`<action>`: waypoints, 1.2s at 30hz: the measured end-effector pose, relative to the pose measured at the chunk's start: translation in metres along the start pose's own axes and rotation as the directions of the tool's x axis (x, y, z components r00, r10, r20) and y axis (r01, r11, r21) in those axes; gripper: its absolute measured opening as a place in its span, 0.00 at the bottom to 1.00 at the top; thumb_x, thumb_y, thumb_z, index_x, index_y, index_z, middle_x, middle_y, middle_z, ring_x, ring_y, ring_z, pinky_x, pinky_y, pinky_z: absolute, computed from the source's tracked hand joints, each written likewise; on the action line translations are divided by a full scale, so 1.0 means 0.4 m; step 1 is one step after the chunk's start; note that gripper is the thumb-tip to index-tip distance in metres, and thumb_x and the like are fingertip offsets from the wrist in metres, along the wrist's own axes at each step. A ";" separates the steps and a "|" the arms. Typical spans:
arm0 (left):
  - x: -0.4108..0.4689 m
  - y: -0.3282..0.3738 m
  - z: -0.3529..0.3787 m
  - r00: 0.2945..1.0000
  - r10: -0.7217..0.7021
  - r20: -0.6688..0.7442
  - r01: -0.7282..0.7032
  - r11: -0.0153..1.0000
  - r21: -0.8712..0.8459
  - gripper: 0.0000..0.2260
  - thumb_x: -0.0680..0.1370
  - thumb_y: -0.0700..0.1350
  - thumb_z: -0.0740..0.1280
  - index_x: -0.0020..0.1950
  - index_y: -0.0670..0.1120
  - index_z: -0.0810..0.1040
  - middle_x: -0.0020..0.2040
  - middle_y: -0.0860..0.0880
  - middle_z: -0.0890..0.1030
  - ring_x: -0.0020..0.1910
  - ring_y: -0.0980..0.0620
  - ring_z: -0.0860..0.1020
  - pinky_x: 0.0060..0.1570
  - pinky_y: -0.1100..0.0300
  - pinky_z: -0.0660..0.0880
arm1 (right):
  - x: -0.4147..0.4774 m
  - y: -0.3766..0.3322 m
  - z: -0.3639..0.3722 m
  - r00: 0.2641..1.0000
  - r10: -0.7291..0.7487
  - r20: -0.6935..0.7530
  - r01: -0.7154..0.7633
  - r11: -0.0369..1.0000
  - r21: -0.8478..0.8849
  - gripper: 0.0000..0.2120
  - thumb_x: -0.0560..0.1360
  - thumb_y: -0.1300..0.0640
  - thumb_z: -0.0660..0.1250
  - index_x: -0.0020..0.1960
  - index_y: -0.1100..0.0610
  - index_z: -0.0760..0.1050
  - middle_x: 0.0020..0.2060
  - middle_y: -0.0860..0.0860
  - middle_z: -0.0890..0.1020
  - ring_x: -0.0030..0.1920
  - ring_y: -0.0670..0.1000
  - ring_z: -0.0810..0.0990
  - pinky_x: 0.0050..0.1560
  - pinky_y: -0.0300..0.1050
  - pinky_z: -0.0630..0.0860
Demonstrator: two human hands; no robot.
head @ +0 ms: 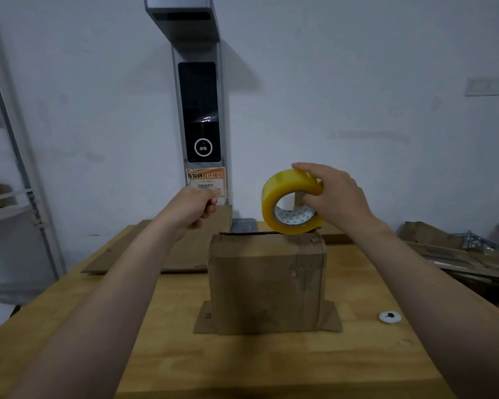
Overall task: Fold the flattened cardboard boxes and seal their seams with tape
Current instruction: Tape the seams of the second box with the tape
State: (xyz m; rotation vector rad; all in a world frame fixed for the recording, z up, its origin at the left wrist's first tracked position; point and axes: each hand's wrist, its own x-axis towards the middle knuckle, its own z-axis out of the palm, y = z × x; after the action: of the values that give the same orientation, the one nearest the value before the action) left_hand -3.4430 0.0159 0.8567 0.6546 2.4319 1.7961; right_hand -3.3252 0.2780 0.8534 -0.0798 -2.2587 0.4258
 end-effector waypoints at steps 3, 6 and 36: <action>0.026 -0.053 0.016 0.998 -0.064 -0.001 0.064 0.998 -0.010 0.14 0.85 0.50 0.62 0.40 0.48 0.75 0.31 0.52 0.75 0.31 0.53 0.70 0.36 0.58 0.70 | 0.014 0.007 0.034 0.993 -0.065 0.096 0.077 0.988 -0.131 0.30 0.78 0.58 0.68 0.75 0.38 0.67 0.64 0.46 0.77 0.62 0.54 0.76 0.48 0.49 0.72; 0.065 -0.086 0.028 0.994 -0.109 0.020 0.110 0.992 -0.059 0.15 0.85 0.49 0.62 0.38 0.48 0.74 0.30 0.52 0.75 0.32 0.52 0.70 0.39 0.56 0.71 | 0.042 0.022 0.060 0.991 -0.066 0.117 0.082 0.987 -0.139 0.29 0.78 0.58 0.67 0.75 0.38 0.67 0.63 0.46 0.77 0.61 0.54 0.77 0.50 0.51 0.75; 0.179 -0.232 0.202 0.947 -0.097 -0.308 0.046 0.985 -0.169 0.19 0.86 0.52 0.60 0.37 0.48 0.77 0.44 0.44 0.80 0.44 0.48 0.78 0.38 0.59 0.68 | -0.028 0.146 0.215 0.902 0.313 0.297 -0.402 0.860 0.315 0.11 0.80 0.57 0.68 0.60 0.49 0.71 0.51 0.48 0.78 0.49 0.45 0.77 0.44 0.42 0.74</action>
State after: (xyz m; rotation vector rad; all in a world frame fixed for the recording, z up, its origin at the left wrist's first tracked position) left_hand -3.5136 0.0926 0.7595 0.2781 2.4172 2.1826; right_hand -3.3863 0.3070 0.7739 -0.2739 -2.3538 1.1106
